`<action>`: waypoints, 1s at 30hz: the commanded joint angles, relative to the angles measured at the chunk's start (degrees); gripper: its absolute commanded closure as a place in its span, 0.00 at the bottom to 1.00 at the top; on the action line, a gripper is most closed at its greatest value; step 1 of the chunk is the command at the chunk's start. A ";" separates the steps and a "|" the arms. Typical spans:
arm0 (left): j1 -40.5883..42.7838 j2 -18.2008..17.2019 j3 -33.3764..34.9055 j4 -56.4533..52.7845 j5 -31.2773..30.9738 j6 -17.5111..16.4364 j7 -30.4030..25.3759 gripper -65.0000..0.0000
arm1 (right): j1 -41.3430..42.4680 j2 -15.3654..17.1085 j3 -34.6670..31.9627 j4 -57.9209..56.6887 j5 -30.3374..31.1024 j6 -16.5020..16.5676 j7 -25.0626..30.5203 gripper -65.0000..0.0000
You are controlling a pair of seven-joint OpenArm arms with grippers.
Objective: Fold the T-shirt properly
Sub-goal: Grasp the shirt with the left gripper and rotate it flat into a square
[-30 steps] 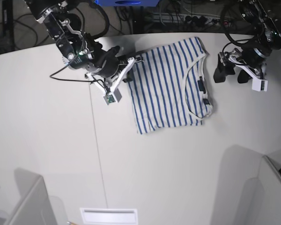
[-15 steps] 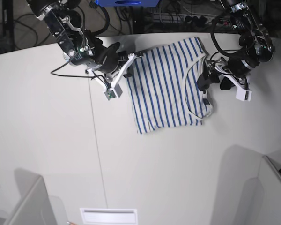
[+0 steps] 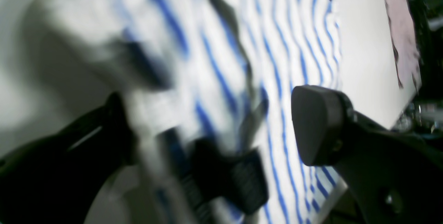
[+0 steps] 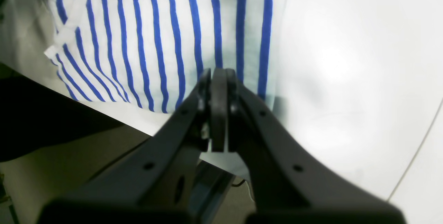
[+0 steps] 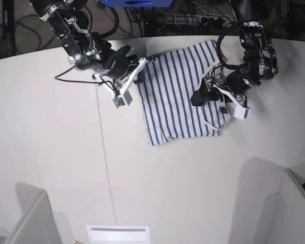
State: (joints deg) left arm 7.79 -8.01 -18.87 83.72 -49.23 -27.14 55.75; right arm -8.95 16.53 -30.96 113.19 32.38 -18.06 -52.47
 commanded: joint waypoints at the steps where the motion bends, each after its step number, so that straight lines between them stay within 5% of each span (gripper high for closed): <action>1: 0.08 -1.18 2.04 -0.51 2.07 2.21 2.32 0.08 | 0.47 0.12 0.32 1.14 0.28 0.26 0.82 1.00; 4: -0.98 -3.90 7.05 -0.43 2.07 4.85 2.32 0.31 | -0.15 0.04 1.82 1.14 0.28 0.26 1.35 1.00; 8: -5.37 -8.91 17.16 -0.69 2.07 8.63 2.67 0.82 | -5.34 -0.23 9.38 1.32 1.42 0.26 7.85 1.00; 10: -8.72 -11.99 24.02 -0.69 2.07 10.74 2.67 1.00 | -7.53 -0.23 13.25 1.14 3.79 0.26 11.46 1.00; 19: -26.82 -20.43 52.41 -0.78 2.07 13.38 2.58 1.00 | -15.62 -0.23 33.73 0.88 10.48 0.26 15.76 1.00; 26: -37.64 -19.37 70.43 -0.34 13.67 12.76 2.32 1.00 | -19.31 -2.42 41.29 0.79 10.65 0.26 16.03 1.00; 30: -40.36 -14.54 76.50 -0.69 23.96 4.67 2.32 1.00 | -20.46 -5.94 45.69 0.79 10.39 0.35 15.94 1.00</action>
State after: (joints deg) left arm -31.57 -22.92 57.91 82.32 -24.29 -22.83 58.52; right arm -29.45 9.69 14.15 113.14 43.05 -18.06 -37.60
